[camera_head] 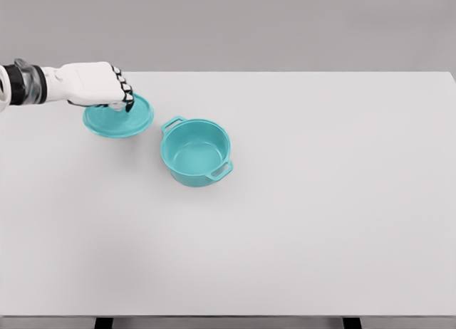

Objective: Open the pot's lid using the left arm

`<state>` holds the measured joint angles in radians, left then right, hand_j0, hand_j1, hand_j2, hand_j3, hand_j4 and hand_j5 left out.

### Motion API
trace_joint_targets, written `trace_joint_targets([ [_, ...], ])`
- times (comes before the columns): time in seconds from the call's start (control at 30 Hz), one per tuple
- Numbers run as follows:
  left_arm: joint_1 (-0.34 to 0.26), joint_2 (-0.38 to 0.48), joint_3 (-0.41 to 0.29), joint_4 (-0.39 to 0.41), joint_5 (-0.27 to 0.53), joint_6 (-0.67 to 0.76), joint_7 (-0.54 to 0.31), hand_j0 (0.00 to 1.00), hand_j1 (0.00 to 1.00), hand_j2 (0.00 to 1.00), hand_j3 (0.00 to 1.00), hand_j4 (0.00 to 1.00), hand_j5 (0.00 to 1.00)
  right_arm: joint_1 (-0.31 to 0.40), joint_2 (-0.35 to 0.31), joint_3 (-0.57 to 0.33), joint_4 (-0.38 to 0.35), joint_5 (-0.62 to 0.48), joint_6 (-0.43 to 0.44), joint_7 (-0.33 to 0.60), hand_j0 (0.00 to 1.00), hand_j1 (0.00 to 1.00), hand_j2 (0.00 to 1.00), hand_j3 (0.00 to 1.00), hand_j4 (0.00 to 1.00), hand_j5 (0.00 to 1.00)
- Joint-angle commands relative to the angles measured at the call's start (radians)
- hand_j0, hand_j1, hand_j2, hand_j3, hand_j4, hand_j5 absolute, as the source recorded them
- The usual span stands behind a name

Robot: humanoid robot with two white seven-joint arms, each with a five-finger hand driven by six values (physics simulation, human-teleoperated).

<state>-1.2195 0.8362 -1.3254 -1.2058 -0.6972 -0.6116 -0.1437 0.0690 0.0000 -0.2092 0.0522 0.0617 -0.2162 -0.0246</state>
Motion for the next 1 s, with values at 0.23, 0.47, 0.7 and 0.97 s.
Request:
trace_joint_targets([
  [0.23,0.023,-0.006,0.012,0.075,-0.004,0.001,0.001,1.0,1.0,1.0,1.0,1.0,1.0,0.0,0.0,-0.001,0.0,0.0,0.0,0.0,1.0,1.0,1.0,1.0,1.0,1.0],
  [0.47,0.023,-0.005,0.012,0.075,-0.001,0.001,0.001,1.0,1.0,1.0,1.0,1.0,1.0,0.0,0.0,0.001,0.0,0.0,0.0,0.0,1.0,1.0,1.0,1.0,1.0,1.0],
  [0.7,0.129,0.035,0.225,0.075,0.11,0.001,0.012,1.0,1.0,1.0,1.0,1.0,1.0,0.0,0.0,0.001,0.0,0.0,0.0,0.0,1.0,1.0,1.0,1.0,1.0,1.0],
  [0.97,0.271,0.095,0.356,0.124,0.231,0.001,0.009,1.0,1.0,1.0,1.0,1.0,1.0,0.0,0.0,-0.001,0.0,0.0,0.0,0.0,1.0,1.0,1.0,1.0,1.0,1.0],
])
